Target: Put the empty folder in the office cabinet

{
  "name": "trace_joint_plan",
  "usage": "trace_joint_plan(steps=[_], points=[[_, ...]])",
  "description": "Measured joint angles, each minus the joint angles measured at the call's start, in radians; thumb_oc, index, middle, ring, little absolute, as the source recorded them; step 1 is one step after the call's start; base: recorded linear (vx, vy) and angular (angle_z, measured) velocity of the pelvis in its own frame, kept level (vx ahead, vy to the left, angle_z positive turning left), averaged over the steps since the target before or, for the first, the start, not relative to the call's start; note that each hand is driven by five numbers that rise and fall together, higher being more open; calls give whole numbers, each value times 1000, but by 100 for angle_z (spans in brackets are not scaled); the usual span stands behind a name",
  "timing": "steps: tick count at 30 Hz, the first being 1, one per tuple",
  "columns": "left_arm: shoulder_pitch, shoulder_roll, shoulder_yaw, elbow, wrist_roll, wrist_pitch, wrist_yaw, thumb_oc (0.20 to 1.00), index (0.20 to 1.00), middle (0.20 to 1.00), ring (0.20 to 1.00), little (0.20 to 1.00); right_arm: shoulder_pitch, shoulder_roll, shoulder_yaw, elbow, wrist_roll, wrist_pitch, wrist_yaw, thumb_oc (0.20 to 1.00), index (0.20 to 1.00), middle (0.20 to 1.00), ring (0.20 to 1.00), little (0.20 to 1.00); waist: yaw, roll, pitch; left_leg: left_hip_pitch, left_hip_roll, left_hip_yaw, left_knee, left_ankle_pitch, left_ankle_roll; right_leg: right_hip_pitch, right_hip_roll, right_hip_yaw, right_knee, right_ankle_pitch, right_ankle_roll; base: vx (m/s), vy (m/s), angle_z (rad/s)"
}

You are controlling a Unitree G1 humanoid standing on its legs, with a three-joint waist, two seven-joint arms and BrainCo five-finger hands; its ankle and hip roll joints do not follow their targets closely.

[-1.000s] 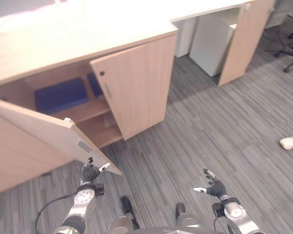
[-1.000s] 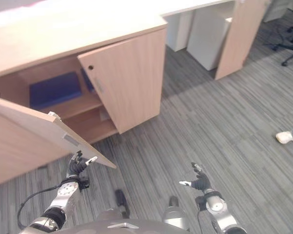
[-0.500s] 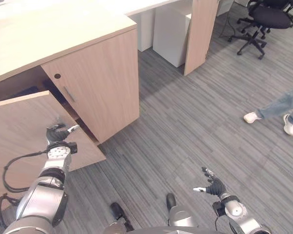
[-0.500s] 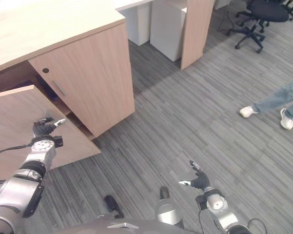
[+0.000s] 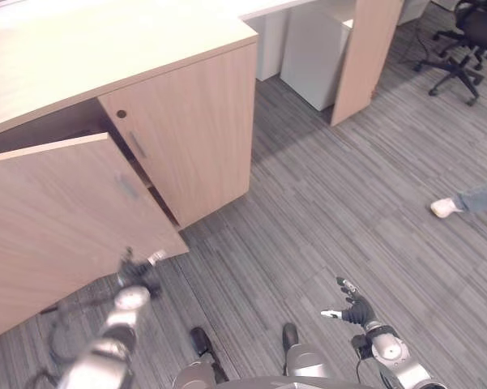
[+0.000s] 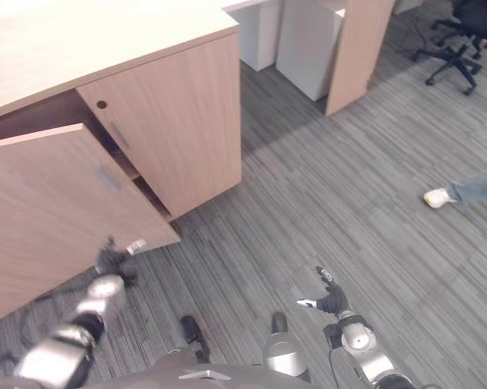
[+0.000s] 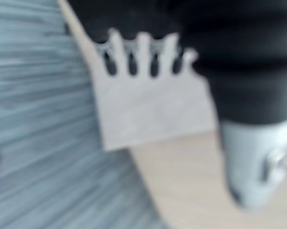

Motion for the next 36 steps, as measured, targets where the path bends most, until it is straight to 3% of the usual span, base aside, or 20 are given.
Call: trace_joint_plan(steps=[3,6,8,9,14,15,18,19,20,21,22,23,24,27,30,32,33,34,35,36], points=[[141,-63,-14,23,-2,32,-20,1000,1000,1000,1000,1000,-11,40,-16,56,-14,30,0,1000,1000,1000,1000,1000,47,-12,-8,2,-2,-21,0,-2,3,16,0,-24,0,-12,-10,-9,-25,27],[235,-8,24,92,-11,56,-96,1000,1000,1000,1000,1000,-14,114,-87,262,-28,72,2,1000,1000,1000,1000,1000,138,-34,-48,-6,-9,-58,2,-2,1,26,-5,-71,0,-48,-24,-108,-79,36],[241,26,26,176,23,107,-171,1000,1000,1000,1000,1000,-22,149,-121,397,-27,82,3,1000,1000,1000,1000,1000,166,-60,-71,-44,-25,-73,85,-28,33,35,-32,-99,-7,-59,-11,-147,-124,33],[263,31,22,201,31,126,-202,1000,1000,1000,1000,1000,-16,154,-120,419,-27,85,4,1000,1000,1000,1000,1000,172,-52,-80,-66,-28,-86,114,-55,41,43,-33,-107,3,-59,-4,-164,-147,39],[285,34,23,237,34,170,-294,1000,1000,1000,1000,1000,-12,186,-120,443,-27,85,37,1000,1000,1000,1000,1000,167,-49,-74,-50,-34,-146,15,-23,53,-17,-40,-68,146,-54,-12,-76,-134,37],[291,28,25,238,23,175,-313,1000,1000,1000,1000,1000,-28,187,-120,453,-27,81,46,1000,1000,1000,1000,1000,167,-29,-71,-40,-14,-171,-2,-15,59,-25,-16,-43,175,-72,-26,-114,-248,46],[253,38,35,236,-10,190,-342,1000,1000,1000,1000,1000,-55,185,-116,474,-27,75,60,1000,1000,1000,1000,1000,181,-25,-75,-61,2,-208,-2,-15,58,-25,38,-14,132,-96,-64,-140,-276,56],[244,38,37,234,-14,193,-351,1000,1000,1000,1000,1000,-64,186,-110,474,-29,74,65,1000,1000,1000,1000,1000,186,-29,-86,-78,-3,-209,-2,-12,51,-40,54,-11,101,-111,-86,-136,-243,60],[234,28,34,234,-13,196,-353,1000,1000,1000,1000,1000,-68,181,-108,473,-30,72,68,1000,1000,1000,1000,1000,182,-9,-105,-100,5,-223,-2,-14,29,-43,67,-1,79,-100,-66,-137,-247,43],[219,18,25,237,-13,209,-357,1000,1000,1000,1000,1000,-74,180,-104,470,-43,71,69,1000,1000,1000,1000,1000,185,-9,-126,-107,9,-224,-2,-54,-26,-38,75,3,46,-99,-73,-147,-269,23],[222,14,24,237,-13,217,-365,1000,1000,1000,1000,1000,-79,182,-84,469,-59,69,69,1000,1000,1000,1000,1000,188,-16,-137,-111,-2,-217,29,-56,-40,-30,62,-2,10,-81,-85,-125,-227,-7],[223,4,23,239,-13,229,-368,1000,1000,1000,1000,1000,-88,175,-59,467,-73,62,74,1000,1000,1000,1000,1000,191,-17,-135,-109,-4,-215,82,-61,-36,-21,57,-5,-7,-69,-89,-140,-246,-18],[228,-24,23,237,-13,236,-369,1000,1000,1000,1000,1000,-88,146,-22,453,-79,63,91,1000,1000,1000,1000,1000,185,41,-156,-73,15,-226,83,-61,-29,-17,87,-16,-6,-64,-86,-127,-217,4],[218,-34,14,209,-13,227,-366,1000,1000,1000,1000,1000,-63,146,-1,462,-79,85,103,1000,1000,1000,1000,1000,180,61,-165,-32,28,-220,9,-52,-35,-8,104,-29,-6,-56,-81,-96,-143,14],[215,-50,15,200,-13,232,-370,1000,1000,1000,1000,1000,-63,142,4,461,-96,85,111,1000,1000,1000,1000,1000,182,68,-158,-31,42,-218,7,-55,-36,-9,120,-41,-6,-56,-92,-90,-68,-1],[202,-52,25,199,-14,232,-373,1000,1000,1000,1000,1000,-62,137,9,460,-106,85,109,1000,1000,1000,1000,1000,186,28,-141,-49,20,-214,109,-80,-28,-3,80,-67,-7,-33,-118,-74,-13,-3],[202,-52,25,199,-14,232,-373,1000,1000,1000,1000,1000,-62,137,9,460,-106,85,109,1000,1000,1000,1000,1000,186,28,-141,-49,20,-214,109,-80,-28,-3,80,-67,-7,-33,-118,-60,40,-15],[200,-57,22,200,-13,240,-375,1000,1000,1000,1000,1000,-65,118,11,457,-106,85,104,1000,1000,1000,1000,1000,185,35,-135,-48,-28,-214,262,-151,-4,8,45,-81,-6,-31,-112,-33,61,-1],[196,-60,21,200,-13,245,-377,1000,1000,1000,1000,1000,-63,110,6,458,-106,86,96,1000,1000,1000,1000,1000,172,50,-134,-33,-45,-214,263,-210,28,14,40,-82,-6,-32,-102,-33,72,5],[188,-57,22,200,-13,248,-379,1000,1000,1000,1000,1000,-63,111,2,462,-106,91,90,1000,1000,1000,1000,1000,169,57,-131,-16,-57,-213,216,-210,37,15,32,-78,-6,-34,-89,25,81,14]])
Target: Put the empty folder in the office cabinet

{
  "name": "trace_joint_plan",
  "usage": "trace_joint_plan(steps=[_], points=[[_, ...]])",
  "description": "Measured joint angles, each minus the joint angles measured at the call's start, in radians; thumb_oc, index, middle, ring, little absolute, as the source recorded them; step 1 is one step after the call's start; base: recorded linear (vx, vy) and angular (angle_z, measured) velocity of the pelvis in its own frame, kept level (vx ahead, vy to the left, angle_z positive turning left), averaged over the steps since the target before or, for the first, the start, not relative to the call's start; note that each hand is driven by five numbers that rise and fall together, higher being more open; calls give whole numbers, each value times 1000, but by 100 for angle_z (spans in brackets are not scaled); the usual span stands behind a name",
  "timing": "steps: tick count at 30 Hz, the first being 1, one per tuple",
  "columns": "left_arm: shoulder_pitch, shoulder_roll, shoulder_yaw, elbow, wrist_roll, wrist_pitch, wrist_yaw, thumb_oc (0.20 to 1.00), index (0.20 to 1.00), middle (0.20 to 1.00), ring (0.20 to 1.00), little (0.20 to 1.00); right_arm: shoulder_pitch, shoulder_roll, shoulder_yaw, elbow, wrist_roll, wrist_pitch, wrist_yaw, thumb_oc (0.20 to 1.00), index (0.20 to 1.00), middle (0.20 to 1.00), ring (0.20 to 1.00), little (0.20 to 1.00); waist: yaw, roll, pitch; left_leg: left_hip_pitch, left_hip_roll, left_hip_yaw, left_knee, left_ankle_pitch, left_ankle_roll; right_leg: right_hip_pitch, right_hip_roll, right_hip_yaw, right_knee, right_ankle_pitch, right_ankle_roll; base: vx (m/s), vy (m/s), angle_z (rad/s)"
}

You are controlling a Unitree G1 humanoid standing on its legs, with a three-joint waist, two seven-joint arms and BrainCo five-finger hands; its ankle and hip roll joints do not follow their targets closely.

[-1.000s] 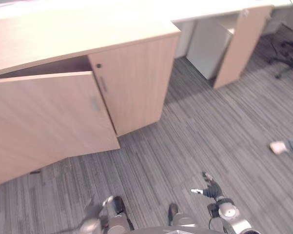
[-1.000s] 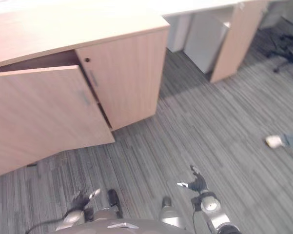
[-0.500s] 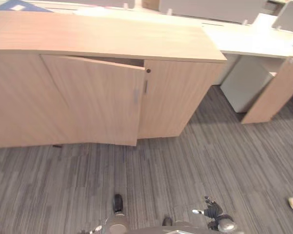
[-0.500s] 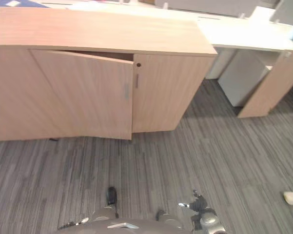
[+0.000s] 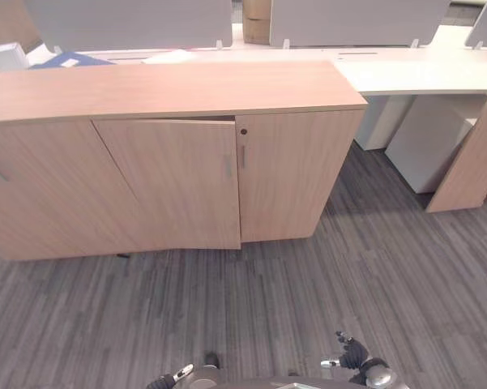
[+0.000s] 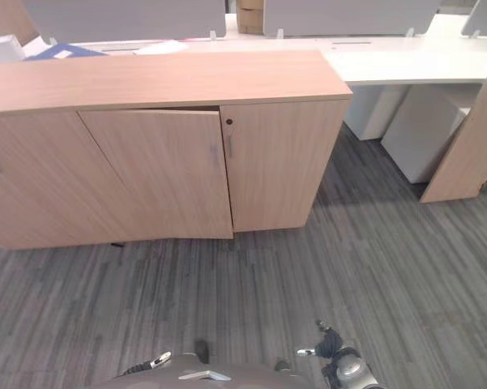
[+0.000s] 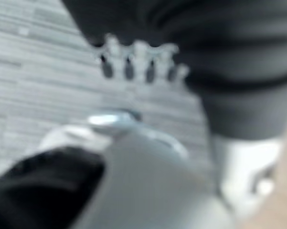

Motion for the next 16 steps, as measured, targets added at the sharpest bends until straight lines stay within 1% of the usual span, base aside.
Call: trace_joint_plan(steps=[1,2,3,4,5,9,14,16], points=[[-6,4,0,-2,0,4,-1,1000,1000,1000,1000,1000,1,3,1,-1,0,8,-1,1000,1000,1000,1000,1000,1,0,1,20,-15,4,-43,16,8,0,-3,1,0,2,4,32,75,7],[-10,10,0,-5,0,8,-3,1000,1000,1000,1000,1000,-1,9,-1,-2,1,14,-2,1000,1000,1000,1000,1000,1,6,1,47,-32,9,-96,41,19,1,-17,2,0,6,20,41,84,2],[-10,14,0,-11,0,15,-2,1000,1000,1000,1000,1000,-2,16,-9,0,5,16,-1,1000,1000,1000,1000,1000,-6,0,3,69,-47,7,-148,55,25,3,-25,8,0,8,26,33,57,8],[-8,19,0,-13,0,18,-1,1000,1000,1000,1000,1000,-3,29,-28,5,17,17,0,1000,1000,1000,1000,1000,-10,0,4,91,-58,0,-200,84,31,4,-28,11,1,8,31,34,47,19],[-12,25,-1,-11,-3,27,5,1000,1000,1000,1000,1000,-4,48,-45,9,38,18,1,1000,1000,1000,1000,1000,-14,-9,10,94,-66,-10,-214,96,37,10,-33,6,3,15,46,41,51,18],[1,47,3,-1,-9,37,10,1000,1000,1000,1000,1000,-11,91,-48,26,44,32,11,1000,1000,1000,1000,1000,-10,-38,10,102,-70,-20,-216,92,38,20,-35,3,5,10,49,49,51,8],[9,42,0,-2,-9,33,8,1000,1000,1000,1000,1000,-24,91,-49,46,47,33,17,1000,1000,1000,1000,1000,-9,-41,8,108,-63,-29,-216,90,35,31,-27,-3,6,4,47,38,25,6],[17,42,0,-3,-9,33,8,1000,1000,1000,1000,1000,-26,92,-49,45,70,36,17,1000,1000,1000,1000,1000,-8,-46,5,107,-57,-29,-216,90,33,34,-20,-3,4,-1,40,48,9,0]])
